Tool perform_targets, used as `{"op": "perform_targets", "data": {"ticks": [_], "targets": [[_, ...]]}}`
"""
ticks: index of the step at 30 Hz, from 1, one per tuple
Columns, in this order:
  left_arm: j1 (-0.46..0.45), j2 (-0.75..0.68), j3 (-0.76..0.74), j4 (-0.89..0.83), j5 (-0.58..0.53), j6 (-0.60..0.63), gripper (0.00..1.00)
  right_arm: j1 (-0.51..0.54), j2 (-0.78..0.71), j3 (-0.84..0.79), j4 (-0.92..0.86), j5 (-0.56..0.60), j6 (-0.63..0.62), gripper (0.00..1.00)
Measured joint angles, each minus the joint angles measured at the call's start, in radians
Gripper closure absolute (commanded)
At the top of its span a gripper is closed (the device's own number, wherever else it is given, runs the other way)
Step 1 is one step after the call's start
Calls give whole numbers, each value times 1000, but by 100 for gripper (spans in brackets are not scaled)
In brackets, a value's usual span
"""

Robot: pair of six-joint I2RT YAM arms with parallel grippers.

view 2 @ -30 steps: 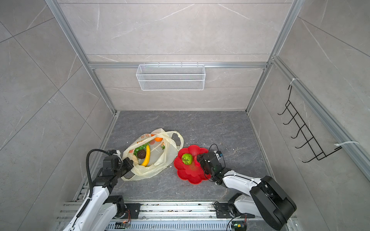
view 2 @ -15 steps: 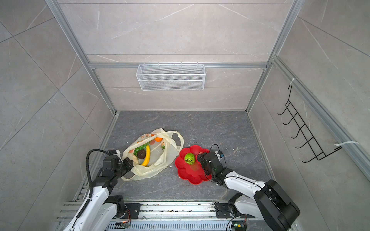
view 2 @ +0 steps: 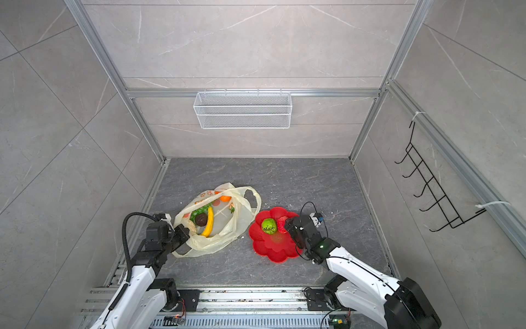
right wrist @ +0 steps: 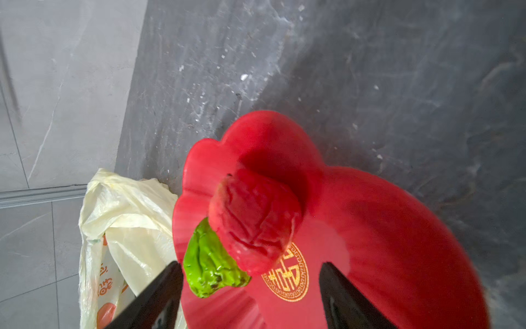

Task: Take the fake fruits out of the plastic bag
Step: 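Open the right gripper to release the red apple on the plate, then move the right gripper back into the bag toward the orange fruit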

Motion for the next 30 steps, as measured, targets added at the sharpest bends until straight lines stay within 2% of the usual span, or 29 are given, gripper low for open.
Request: {"op": "perform_targets", "data": {"ticks": [5,8,11,19,25,30], "targets": [[0,9,0,5,7,3,100,157,32,190,-58,76,-157,25],[0,17,0,12,11,9,100,245,183,369,-60,77,-279,26],[0,21,0,20,25,16,100,295,399,559,-45,29,-394,28],[-14,24,0,27,52,28,100,354,877,934,-64,-90,-671,32],[-42,26,11,1,62,11,100,360,1085,1143,-122,-113,-789,37],[-51,-18,65,-61,61,-10,100,358,1225,1310,-187,-72,-843,41]]}}
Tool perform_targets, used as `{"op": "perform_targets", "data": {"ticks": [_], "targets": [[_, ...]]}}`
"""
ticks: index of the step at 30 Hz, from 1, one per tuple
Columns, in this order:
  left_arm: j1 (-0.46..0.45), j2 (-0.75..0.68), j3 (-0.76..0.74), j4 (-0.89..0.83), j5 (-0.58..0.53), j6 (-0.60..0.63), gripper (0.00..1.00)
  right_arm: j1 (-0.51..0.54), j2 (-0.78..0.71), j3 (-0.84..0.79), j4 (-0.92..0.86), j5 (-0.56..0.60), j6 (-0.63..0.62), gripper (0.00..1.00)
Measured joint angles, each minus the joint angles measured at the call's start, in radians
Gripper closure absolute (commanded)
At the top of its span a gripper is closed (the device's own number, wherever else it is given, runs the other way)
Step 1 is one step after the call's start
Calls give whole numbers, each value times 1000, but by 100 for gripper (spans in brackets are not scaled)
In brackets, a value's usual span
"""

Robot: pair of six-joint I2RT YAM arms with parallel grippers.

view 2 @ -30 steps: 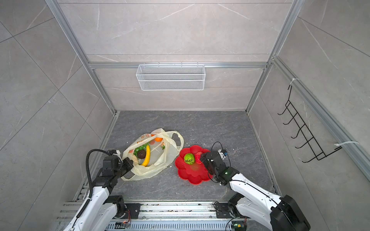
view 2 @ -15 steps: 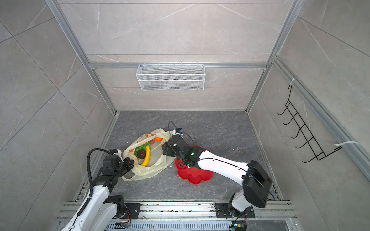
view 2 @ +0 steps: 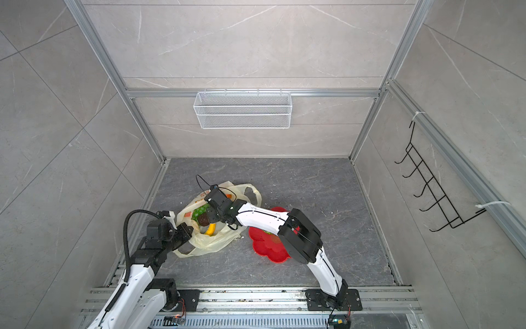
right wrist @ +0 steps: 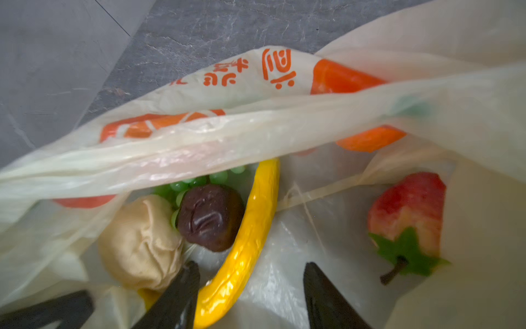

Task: Take the fake fruits out of the plastic bag
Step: 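Move the right gripper back into the bag toward the orange fruit, then close the right gripper on the orange fruit inside the bag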

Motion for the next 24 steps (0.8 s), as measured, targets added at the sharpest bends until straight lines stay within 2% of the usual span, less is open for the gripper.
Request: {"op": "perform_targets", "data": {"ticks": [6,14,18,24], "targets": [[-2,-27,18,-39,5,-24,100,-30,115,149,-64,73,-42,38],[-2,-40,18,-58,17,-32,100,-84,225,299,-108,159,-74,27],[-2,-27,18,-56,18,-32,100,-100,272,382,-136,175,-82,17],[-2,-25,18,-51,18,-32,100,-113,345,521,-188,169,-82,12]]}}
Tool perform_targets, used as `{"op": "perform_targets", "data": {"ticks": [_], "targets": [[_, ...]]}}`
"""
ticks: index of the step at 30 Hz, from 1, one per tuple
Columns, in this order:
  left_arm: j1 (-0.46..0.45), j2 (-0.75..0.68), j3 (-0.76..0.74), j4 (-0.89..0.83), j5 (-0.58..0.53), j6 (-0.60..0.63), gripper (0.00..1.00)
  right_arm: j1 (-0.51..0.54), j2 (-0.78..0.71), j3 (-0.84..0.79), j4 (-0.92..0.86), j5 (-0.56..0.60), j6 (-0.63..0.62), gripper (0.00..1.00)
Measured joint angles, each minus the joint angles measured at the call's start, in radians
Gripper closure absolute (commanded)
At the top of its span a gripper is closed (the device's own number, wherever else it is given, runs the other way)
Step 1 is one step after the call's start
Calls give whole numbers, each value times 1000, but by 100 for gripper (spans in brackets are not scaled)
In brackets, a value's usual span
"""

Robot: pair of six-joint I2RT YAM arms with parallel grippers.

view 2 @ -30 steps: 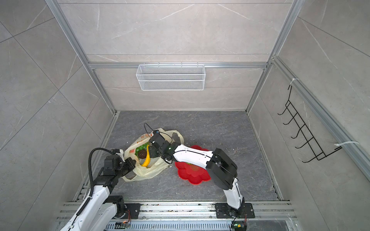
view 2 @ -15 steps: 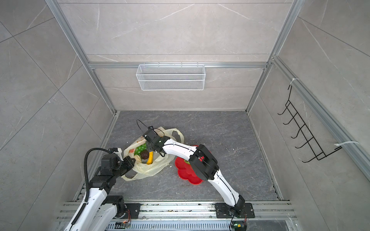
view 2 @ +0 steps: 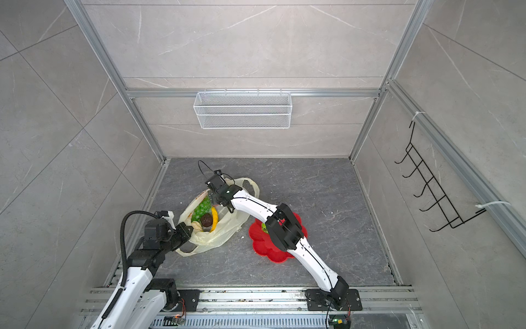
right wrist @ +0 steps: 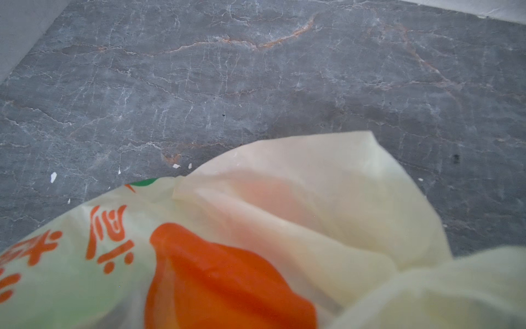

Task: Take the fake fruits out of the plastic bag
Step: 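Close the right gripper on the orange fruit inside the bag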

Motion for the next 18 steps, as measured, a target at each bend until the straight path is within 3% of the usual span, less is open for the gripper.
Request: {"op": "perform_targets", "data": {"ticks": [8,18], "targets": [[0,0,-2,4,0,0,100,-9,110,137,-76,-29,4,14],[0,0,-5,4,3,0,100,-19,159,216,-121,-32,26,28]]}}
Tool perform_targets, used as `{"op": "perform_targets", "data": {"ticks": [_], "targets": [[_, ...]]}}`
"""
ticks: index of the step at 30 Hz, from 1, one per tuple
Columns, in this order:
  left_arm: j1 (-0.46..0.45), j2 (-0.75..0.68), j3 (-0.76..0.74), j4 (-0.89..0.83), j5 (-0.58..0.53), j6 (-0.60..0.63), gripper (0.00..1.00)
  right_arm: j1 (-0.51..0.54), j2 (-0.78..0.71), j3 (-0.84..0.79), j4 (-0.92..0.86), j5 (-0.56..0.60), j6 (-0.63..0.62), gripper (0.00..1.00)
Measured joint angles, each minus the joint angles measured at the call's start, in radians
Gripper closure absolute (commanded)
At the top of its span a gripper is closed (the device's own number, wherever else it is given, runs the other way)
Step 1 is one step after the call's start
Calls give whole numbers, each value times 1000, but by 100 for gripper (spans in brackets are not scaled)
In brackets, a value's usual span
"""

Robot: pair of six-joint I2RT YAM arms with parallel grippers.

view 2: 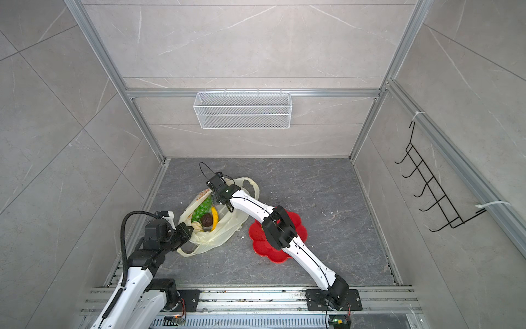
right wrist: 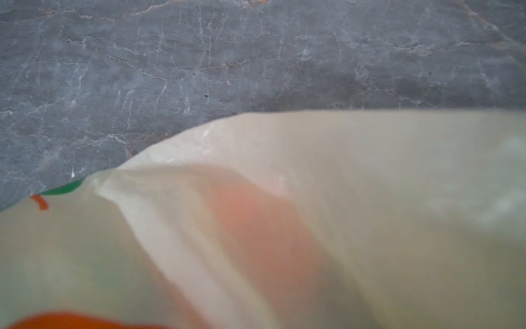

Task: Take the fake fruits out of the plastic bag
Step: 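Close the right gripper on the orange fruit inside the bag, then lift the orange fruit out and lower it onto the red plate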

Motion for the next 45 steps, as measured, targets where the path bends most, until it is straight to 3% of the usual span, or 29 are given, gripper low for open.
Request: {"op": "perform_targets", "data": {"ticks": [9,17,29,40,45], "targets": [[0,22,0,6,0,0,100,0,0,2,0,6,-5,39],[-3,40,0,6,-8,3,100,20,-50,-88,23,19,-34,41],[-5,119,-24,67,-31,42,100,129,-454,-645,202,-2,-45,41],[-5,132,-37,113,-29,68,100,143,-756,-1008,312,-45,-1,41],[-5,131,-43,121,-29,69,100,150,-960,-1199,305,-35,32,41]]}}
